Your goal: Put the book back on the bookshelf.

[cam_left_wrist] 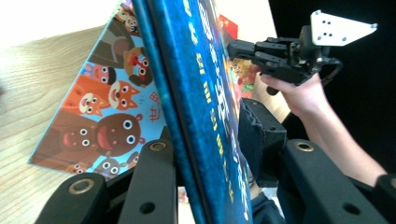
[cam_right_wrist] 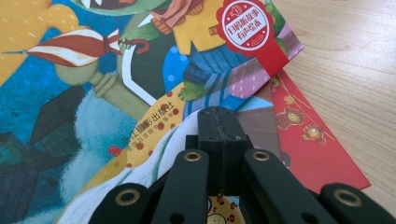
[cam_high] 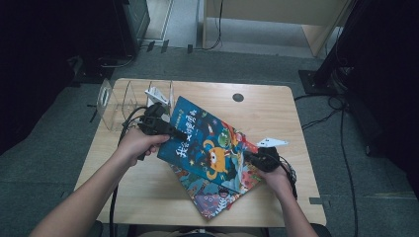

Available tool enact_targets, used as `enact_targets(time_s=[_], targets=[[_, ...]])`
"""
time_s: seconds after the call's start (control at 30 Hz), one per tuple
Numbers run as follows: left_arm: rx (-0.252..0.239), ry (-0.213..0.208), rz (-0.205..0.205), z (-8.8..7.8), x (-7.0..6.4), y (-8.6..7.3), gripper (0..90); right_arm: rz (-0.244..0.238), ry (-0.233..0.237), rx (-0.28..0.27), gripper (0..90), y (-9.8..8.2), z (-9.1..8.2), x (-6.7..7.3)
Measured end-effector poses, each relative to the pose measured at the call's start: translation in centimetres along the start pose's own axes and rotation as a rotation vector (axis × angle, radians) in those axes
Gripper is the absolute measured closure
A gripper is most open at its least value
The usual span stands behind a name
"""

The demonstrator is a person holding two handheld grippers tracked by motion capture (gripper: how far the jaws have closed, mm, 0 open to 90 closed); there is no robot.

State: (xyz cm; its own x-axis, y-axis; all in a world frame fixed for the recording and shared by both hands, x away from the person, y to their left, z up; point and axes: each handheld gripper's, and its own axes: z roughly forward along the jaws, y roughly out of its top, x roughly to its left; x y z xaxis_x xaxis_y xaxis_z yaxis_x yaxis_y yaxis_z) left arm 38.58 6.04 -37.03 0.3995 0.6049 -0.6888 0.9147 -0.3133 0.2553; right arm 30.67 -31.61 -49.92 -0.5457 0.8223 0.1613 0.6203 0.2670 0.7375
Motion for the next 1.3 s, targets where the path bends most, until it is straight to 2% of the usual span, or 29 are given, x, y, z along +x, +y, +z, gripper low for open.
enact_targets(time_s=[0.1,0.2,0.33,0.43,0.53,0.63,0.67,0.73,0.83,0.9,1.03,1.27,1.3], targets=[[0.007,-0.003,0.002,-0.1,-0.3,0.5,69.5,-0.002,0.0,-0.001,90.0,0.0,0.1,0.0],[0.012,-0.025,-0.005,-0.2,-0.6,0.9,70.2,0.001,-0.003,-0.003,90.0,0.1,0.1,0.1],[0.036,-0.001,-0.012,-0.1,-0.9,1.4,71.6,-0.003,-0.007,-0.005,90.0,0.1,0.2,0.1],[0.04,-0.016,-0.022,-0.1,-1.1,1.8,72.5,-0.006,-0.006,-0.004,90.0,0.2,0.3,0.1],[0.057,0.002,-0.018,0.0,-1.4,2.0,74.8,-0.009,-0.008,-0.005,90.0,0.2,0.3,0.1],[0.07,-0.002,-0.009,-0.1,-1.5,2.3,75.5,-0.009,-0.007,-0.006,90.0,0.2,0.3,0.1],[0.074,-0.002,0.01,-0.2,-1.9,2.4,75.5,-0.01,-0.008,-0.006,90.0,0.2,0.3,0.1],[0.089,-0.014,0.018,-0.3,-2.4,2.8,77.4,-0.017,-0.011,-0.005,89.5,0.2,0.4,0.2],[0.11,0.01,0.023,-0.5,-3.0,3.3,77.3,-0.028,-0.009,-0.013,87.2,0.2,0.4,0.2],[0.117,0.024,0.019,-0.6,-3.2,3.6,77.4,-0.029,-0.005,-0.013,87.1,0.3,0.5,0.3],[0.126,0.025,0.003,-0.8,-3.4,3.9,78.7,-0.042,-0.009,-0.012,88.4,0.4,0.7,0.6],[0.141,0.037,-0.017,-0.9,-3.1,3.9,78.7,-0.022,0.005,-0.016,83.9,0.4,0.7,0.4],[0.14,0.026,-0.041,-1.0,-2.9,4.0,79.2,-0.017,0.01,-0.017,80.8,0.4,0.7,0.4]])
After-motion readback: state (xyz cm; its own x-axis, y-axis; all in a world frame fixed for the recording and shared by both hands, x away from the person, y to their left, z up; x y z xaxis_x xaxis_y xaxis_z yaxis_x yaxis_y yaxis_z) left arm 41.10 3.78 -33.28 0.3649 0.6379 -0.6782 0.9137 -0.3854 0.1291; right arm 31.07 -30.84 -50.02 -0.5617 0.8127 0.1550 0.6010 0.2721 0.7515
